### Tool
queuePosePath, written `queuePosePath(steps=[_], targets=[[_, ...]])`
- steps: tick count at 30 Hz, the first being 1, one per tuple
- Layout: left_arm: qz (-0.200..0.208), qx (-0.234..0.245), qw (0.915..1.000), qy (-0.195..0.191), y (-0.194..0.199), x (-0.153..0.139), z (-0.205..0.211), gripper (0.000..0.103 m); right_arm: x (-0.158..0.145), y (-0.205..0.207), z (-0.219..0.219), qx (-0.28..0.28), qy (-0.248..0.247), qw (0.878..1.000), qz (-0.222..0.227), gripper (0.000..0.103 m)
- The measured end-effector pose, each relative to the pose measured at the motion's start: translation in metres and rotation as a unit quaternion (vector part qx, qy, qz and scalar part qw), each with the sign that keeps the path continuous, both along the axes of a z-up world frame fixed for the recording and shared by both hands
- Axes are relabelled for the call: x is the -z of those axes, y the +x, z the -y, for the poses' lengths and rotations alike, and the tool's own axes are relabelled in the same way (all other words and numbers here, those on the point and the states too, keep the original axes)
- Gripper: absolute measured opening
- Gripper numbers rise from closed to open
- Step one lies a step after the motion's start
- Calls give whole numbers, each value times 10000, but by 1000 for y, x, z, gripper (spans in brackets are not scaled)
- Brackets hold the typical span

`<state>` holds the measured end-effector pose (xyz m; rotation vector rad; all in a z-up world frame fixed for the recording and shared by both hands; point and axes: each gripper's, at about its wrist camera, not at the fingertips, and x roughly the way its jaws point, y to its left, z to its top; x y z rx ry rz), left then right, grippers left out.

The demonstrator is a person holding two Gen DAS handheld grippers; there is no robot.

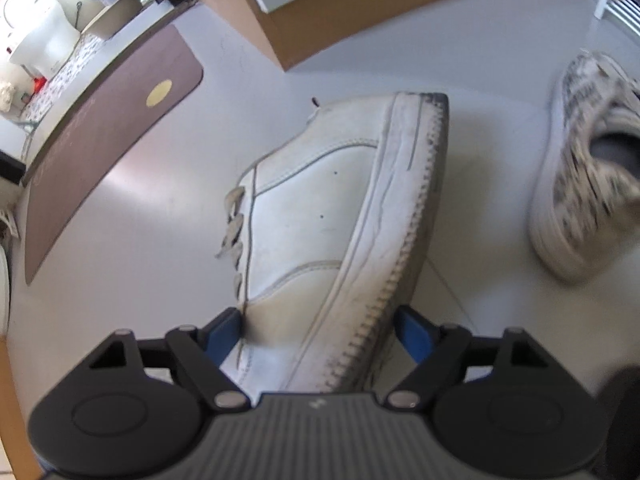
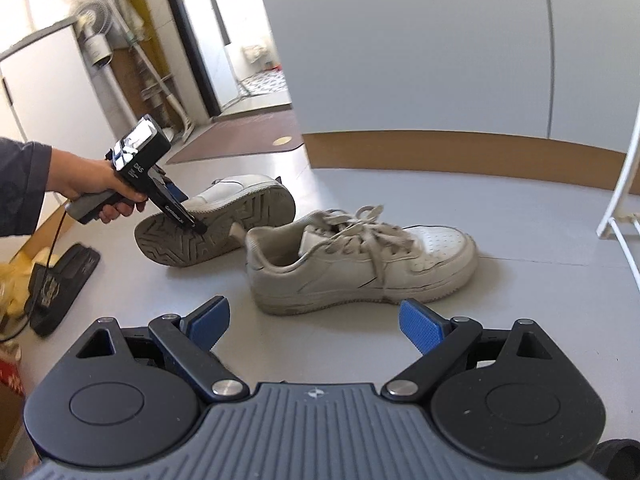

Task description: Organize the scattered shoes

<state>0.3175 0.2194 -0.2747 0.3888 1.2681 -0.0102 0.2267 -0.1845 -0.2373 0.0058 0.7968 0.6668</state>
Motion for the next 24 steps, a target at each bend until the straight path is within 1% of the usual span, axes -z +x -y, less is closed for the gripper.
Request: queuePosePath(steps=[3, 5, 7, 12, 18, 19, 21, 22, 24], targets=[[-22, -78, 10000, 13, -16, -1, -3, 86, -3, 2, -2, 15, -35, 10000, 59, 95], [-49, -186, 9998, 93, -24, -2, -3, 86, -3, 5, -2, 35, -64, 9999, 90, 95], [-32, -249, 9996, 90, -29, -3, -5, 86, -3, 10, -3, 9, -196, 9997, 143, 95], [122, -533, 9984, -111, -46, -6, -18, 86, -1, 25, -7, -76, -505, 9984, 255, 95], [293, -860, 9957, -173, -64, -9, -24, 86, 9, 51, -18, -344, -774, 9964, 87, 95], [322, -933, 9949, -201, -66, -11, -23, 85, 11, 56, -20, -393, -811, 9959, 58, 95], [440, -940, 9943, -246, -69, -18, -19, 84, 19, 69, -23, -470, -904, 9948, -58, 95], [587, -923, 9937, -257, -72, -26, -16, 85, 23, 78, -25, -489, -971, 9940, -153, 95], [755, -1023, 9913, -335, -76, -35, -15, 85, 30, 89, -27, -549, -1145, 9918, -140, 95]])
